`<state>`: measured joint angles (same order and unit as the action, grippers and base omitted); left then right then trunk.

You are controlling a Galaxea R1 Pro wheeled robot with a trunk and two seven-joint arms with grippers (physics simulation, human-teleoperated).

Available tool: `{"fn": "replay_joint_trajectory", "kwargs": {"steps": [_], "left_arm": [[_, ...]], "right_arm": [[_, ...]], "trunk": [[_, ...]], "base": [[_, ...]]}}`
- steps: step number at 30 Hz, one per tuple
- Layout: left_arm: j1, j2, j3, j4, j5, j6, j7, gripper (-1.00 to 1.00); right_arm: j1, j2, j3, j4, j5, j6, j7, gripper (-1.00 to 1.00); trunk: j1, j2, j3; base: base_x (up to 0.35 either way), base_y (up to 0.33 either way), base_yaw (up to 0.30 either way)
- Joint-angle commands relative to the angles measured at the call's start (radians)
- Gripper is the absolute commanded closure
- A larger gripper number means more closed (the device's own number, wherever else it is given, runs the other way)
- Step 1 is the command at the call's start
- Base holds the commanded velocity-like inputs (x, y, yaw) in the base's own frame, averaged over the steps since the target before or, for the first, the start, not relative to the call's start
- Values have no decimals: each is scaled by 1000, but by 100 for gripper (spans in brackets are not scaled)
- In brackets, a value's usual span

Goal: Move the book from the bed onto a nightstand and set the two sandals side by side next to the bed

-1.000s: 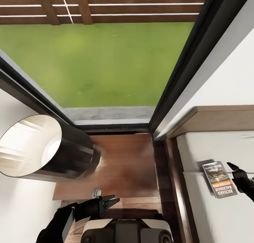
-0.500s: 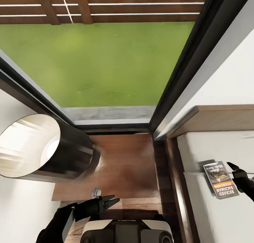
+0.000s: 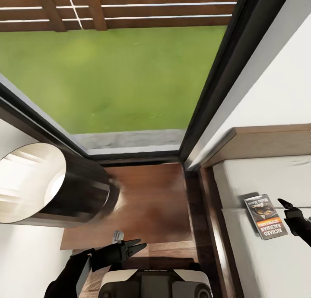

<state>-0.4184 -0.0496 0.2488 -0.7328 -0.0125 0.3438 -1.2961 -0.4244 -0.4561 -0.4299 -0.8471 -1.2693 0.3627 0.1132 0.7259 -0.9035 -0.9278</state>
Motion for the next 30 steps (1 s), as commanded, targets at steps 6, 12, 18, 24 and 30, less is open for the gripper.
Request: {"fn": "replay_joint_trajectory", "kwargs": {"steps": [6, 12, 18, 24, 30], "left_arm": [[0, -1, 4, 0, -1, 11, -5, -100], [-1, -1, 3, 1, -1, 11, -5, -100], [0, -1, 4, 1, -1, 10, -5, -100], [0, -1, 4, 1, -1, 10, -5, -100], [0, -1, 4, 1, -1, 10, -5, -100]], "right_arm": [[-1, 0, -3, 0, -4, 6, 2, -100], [0, 0, -3, 0, -4, 6, 2, -100], [-1, 0, -3, 0, -4, 6, 2, -100], [-1, 0, -3, 0, -4, 7, 2, -100], [-1, 0, -3, 0, -4, 7, 2, -100]], "trunk": [[0, -1, -1], [0, -1, -1], [0, -1, -1], [0, -1, -1], [0, -1, -1]], "base": [[0, 0, -8], [0, 0, -2], [0, 0, -32], [0, 0, -138], [0, 0, -36]]}}
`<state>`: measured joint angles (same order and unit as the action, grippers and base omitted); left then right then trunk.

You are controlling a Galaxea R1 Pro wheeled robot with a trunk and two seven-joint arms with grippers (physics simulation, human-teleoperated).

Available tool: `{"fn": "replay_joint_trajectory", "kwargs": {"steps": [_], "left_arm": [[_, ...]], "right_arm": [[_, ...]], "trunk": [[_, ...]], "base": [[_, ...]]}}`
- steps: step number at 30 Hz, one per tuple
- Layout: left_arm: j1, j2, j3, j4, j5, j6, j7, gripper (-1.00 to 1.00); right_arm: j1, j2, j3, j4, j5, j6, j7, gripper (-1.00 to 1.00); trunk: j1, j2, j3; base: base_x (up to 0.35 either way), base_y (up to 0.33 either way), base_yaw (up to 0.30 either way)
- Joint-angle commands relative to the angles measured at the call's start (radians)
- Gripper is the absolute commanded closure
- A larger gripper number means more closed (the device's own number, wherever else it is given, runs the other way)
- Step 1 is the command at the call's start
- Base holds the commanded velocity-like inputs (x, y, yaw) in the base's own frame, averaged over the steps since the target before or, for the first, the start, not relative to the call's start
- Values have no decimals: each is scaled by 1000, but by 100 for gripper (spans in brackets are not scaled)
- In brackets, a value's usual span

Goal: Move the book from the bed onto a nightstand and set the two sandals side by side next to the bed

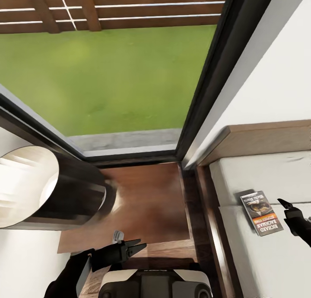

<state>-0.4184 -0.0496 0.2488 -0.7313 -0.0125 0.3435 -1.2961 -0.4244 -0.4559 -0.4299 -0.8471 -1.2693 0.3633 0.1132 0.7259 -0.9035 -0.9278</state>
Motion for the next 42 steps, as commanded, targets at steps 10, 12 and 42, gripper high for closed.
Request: {"fn": "replay_joint_trajectory", "kwargs": {"steps": [10, 12, 42], "left_arm": [[-1, -1, 4, 0, -1, 11, -5, -100], [-1, -1, 4, 0, -1, 11, -5, -100], [0, -1, 3, -2, -1, 10, -5, -100]], "right_arm": [[-1, 0, -3, 0, -4, 6, 2, -100], [0, 0, -3, 0, -4, 6, 2, -100], [-1, 0, -3, 0, -4, 5, 2, -100]], "trunk": [[0, -1, -1], [0, -1, -1], [77, -141, -63]], "base": [[0, 0, -6], [0, 0, -1], [0, 0, 0]]}}
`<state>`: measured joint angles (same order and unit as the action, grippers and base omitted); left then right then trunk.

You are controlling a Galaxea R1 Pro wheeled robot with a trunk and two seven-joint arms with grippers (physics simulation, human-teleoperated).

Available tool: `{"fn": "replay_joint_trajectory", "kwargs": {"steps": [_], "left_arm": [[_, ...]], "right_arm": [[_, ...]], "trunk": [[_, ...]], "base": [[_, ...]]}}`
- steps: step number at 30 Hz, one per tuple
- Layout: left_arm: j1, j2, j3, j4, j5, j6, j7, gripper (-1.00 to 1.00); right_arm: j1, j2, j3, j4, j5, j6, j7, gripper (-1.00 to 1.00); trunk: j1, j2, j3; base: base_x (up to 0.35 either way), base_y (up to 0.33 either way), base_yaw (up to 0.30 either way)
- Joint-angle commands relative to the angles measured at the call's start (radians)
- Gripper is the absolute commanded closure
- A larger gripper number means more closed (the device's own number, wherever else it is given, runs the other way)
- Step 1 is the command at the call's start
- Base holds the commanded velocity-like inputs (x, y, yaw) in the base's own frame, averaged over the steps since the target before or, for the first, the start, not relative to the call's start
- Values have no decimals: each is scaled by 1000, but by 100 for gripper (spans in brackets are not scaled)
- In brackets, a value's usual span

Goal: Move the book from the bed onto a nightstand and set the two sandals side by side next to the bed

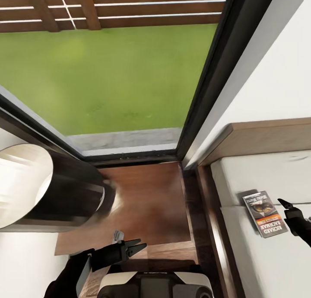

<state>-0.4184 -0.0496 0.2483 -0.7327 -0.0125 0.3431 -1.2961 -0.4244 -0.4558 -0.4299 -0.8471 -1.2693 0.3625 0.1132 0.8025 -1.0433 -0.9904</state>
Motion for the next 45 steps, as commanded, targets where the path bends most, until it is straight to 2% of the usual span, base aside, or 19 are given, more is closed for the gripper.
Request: {"fn": "replay_joint_trajectory", "kwargs": {"steps": [1, 45], "left_arm": [[0, -1, 4, 0, -1, 11, -5, -100], [0, -1, 4, 1, -1, 10, -4, -100]], "right_arm": [[-1, 0, -3, 0, -4, 6, 2, -100], [-1, 0, -3, -8, -4, 6, 2, -100]], "trunk": [[0, -1, -1], [0, -1, -1]], "base": [[0, 0, 0], [0, 0, -24]]}}
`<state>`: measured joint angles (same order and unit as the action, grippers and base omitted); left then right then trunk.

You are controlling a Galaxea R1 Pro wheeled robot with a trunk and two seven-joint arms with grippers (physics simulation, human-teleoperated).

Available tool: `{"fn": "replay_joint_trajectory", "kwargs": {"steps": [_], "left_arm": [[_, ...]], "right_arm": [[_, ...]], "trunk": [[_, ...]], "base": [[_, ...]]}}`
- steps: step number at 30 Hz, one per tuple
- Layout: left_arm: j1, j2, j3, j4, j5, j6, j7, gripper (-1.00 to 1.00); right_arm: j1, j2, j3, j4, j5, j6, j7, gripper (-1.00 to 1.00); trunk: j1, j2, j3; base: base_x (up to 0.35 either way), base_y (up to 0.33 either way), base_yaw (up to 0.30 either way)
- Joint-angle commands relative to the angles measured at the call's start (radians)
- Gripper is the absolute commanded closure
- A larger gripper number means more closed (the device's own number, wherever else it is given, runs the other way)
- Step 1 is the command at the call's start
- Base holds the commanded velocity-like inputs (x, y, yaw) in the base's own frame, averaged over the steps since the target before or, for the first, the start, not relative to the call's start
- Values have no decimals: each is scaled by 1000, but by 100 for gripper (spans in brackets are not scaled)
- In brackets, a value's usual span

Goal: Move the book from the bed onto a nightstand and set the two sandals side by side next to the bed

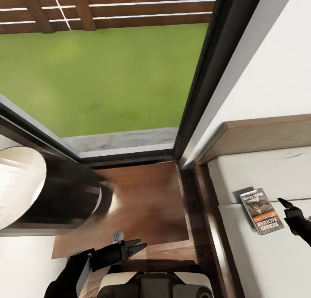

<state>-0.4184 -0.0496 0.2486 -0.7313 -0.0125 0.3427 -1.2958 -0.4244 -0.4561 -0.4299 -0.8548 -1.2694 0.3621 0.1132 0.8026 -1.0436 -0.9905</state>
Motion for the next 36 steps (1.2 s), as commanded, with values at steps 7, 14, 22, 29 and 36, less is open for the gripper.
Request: {"fn": "replay_joint_trajectory", "kwargs": {"steps": [7, 14, 22, 29, 36], "left_arm": [[0, -1, 4, 0, -1, 10, -4, -100], [0, -1, 4, 0, -1, 10, -5, -100], [0, -1, 4, 0, -1, 10, -5, -100], [0, -1, 4, 1, -1, 10, -4, -100], [0, -1, 4, 1, -1, 10, -4, -100]], "right_arm": [[-1, 0, -4, -22, -3, 6, 2, -100], [0, 0, -5, -25, -4, 0, 2, -100], [0, 1, -6, -26, -3, -3, 2, -100], [0, -1, -10, -25, -2, -5, 3, -100], [0, -1, -12, -24, -2, -5, 3, -100]], "trunk": [[0, 0, 0], [0, 0, 0], [0, 0, 0], [0, 0, 0], [0, 0, 0]], "base": [[0, 0, 0], [0, 0, 0], [0, 0, 0], [0, 0, 0], [0, 0, 0]]}}
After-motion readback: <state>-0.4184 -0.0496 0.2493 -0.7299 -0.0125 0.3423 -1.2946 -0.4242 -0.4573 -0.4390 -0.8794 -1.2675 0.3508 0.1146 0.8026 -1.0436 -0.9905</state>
